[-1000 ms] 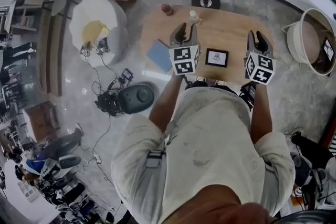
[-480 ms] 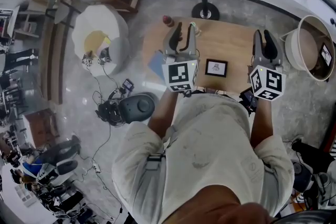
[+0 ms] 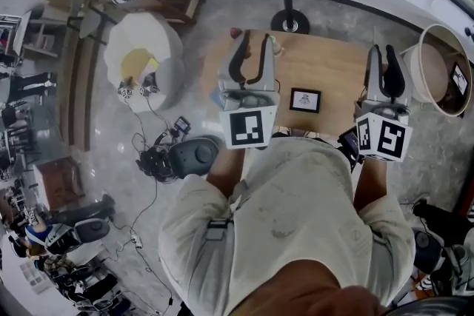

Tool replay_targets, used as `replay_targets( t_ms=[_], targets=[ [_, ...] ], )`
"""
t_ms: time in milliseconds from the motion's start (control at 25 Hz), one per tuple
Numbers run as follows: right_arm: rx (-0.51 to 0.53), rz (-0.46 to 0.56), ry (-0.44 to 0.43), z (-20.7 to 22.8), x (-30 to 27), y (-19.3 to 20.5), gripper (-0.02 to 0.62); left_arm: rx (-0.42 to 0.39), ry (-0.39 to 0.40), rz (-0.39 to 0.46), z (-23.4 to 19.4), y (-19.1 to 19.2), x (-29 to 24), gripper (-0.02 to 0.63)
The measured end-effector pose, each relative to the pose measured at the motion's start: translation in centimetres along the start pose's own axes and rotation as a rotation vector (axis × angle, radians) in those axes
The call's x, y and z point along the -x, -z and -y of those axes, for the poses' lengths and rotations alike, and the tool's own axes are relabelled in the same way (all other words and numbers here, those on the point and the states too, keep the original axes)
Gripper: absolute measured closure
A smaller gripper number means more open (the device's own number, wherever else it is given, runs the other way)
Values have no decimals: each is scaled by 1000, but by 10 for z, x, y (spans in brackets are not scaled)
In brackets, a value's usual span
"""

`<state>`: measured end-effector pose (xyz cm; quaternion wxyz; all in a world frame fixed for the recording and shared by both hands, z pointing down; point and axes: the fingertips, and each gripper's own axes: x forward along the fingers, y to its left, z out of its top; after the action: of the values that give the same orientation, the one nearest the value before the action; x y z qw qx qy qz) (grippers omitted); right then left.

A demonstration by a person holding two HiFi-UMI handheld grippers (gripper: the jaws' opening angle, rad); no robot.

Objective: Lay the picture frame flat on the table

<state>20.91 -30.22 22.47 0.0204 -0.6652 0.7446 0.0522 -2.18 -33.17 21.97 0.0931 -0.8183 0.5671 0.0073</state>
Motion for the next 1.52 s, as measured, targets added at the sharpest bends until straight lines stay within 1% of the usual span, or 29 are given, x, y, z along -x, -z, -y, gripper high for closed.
replay_targets(
  t_ms=[200, 400, 560, 680, 840, 1000, 1080, 1200, 1320, 1520],
  targets=[
    [26, 33, 2, -1, 5, -15, 483, 2, -1, 34, 3, -14, 6, 476],
    [30, 22, -14, -4, 6, -12, 483, 30, -7, 16, 3, -10, 6, 494],
    [40, 25, -23, -6, 5, -14, 486, 45, -12, 21, 3, -9, 5, 502],
    [43, 29, -17, -6, 5, -14, 511, 41, -18, 18, 4, -8, 6, 511],
    [48, 27, -2, -5, 5, -11, 549, 40, -28, 7, 4, -3, 5, 551],
    [52, 22, 5, -4, 5, -11, 577, 60, -8, 6, 8, -1, 4, 560],
    [52, 15, 5, -5, 4, -11, 591, 58, 0, 11, 9, -2, 4, 566],
    [55, 4, 6, -7, 3, -9, 592, 70, 4, 10, 10, -1, 4, 601],
    [60, 3, 2, -8, 3, -8, 592, 96, 12, 7, 10, 2, 4, 601],
    [63, 2, 3, -8, 5, -8, 594, 90, 7, 1, 10, 2, 7, 601]
  ],
)
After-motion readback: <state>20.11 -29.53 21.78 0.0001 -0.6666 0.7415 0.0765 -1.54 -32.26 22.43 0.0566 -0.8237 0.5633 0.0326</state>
